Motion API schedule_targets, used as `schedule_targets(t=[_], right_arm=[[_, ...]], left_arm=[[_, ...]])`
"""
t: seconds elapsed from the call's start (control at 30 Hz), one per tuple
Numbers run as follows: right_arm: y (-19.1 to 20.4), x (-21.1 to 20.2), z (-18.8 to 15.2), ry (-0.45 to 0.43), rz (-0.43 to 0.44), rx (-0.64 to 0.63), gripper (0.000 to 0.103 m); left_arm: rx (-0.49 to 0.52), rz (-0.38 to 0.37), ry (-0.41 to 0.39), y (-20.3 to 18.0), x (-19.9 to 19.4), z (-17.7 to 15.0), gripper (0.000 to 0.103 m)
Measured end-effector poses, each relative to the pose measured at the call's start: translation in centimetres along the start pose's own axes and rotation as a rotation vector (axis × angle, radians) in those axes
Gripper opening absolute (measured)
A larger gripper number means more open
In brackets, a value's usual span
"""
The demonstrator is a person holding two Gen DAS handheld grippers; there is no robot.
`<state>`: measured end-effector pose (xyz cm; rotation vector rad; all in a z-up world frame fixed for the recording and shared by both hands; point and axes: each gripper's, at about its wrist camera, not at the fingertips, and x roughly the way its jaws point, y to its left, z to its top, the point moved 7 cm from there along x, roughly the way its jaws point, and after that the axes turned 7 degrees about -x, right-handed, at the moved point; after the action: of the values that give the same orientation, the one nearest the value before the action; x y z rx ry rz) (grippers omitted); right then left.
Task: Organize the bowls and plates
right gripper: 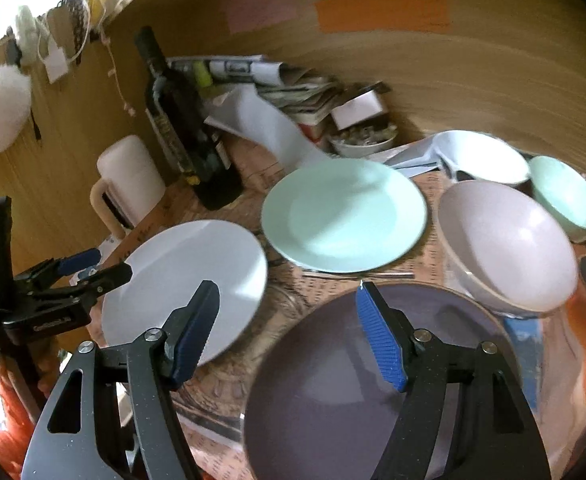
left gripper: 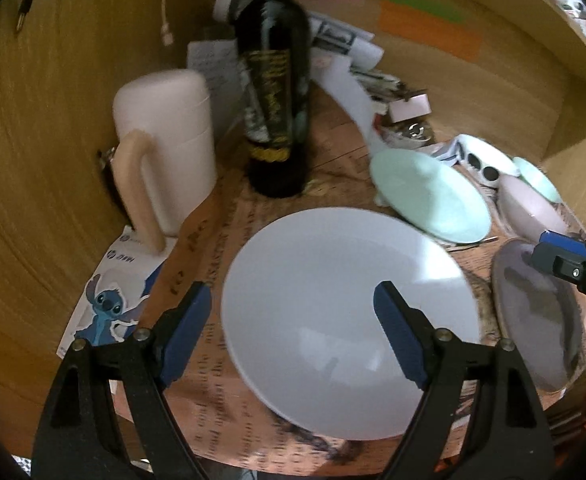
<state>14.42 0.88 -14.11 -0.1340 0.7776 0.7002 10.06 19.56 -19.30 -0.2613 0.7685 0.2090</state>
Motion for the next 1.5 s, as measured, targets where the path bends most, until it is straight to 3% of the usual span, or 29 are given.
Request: schedule_targets(t=[0.37, 0.47, 0.67, 1.03, 1.5], right_arm=[[3.3, 5.4, -0.4, 0.161, 0.048, -0.015, 0.068], [3.5, 6.3, -0.5, 0.192, 0.036, -0.015, 0.06], [3.2, 7.5, -0.8, 0.237, 0.013, -0.013, 0.043], [3.4, 8.6, -1.3, 0.259, 0.019, -0.012, 0.024], [3.3, 8.1, -1.5, 0.222, 0.023, 0.015, 0.023]], left_arm=[[-0.042, -0.03, 0.04, 3.3, 1.1, 0.1, 0.081], [-0.052, -0.049, 0.061, 3.8, 1.5, -0.2, 0.065], [-0.056, -0.088, 0.097, 3.9, 2.3, -0.7, 0.045], [-0.057, -0.141, 0.126, 3.4, 2.7, -1.2, 0.027], [-0.064, -0.092, 0.121, 3.0, 2.3, -1.3, 0.027]])
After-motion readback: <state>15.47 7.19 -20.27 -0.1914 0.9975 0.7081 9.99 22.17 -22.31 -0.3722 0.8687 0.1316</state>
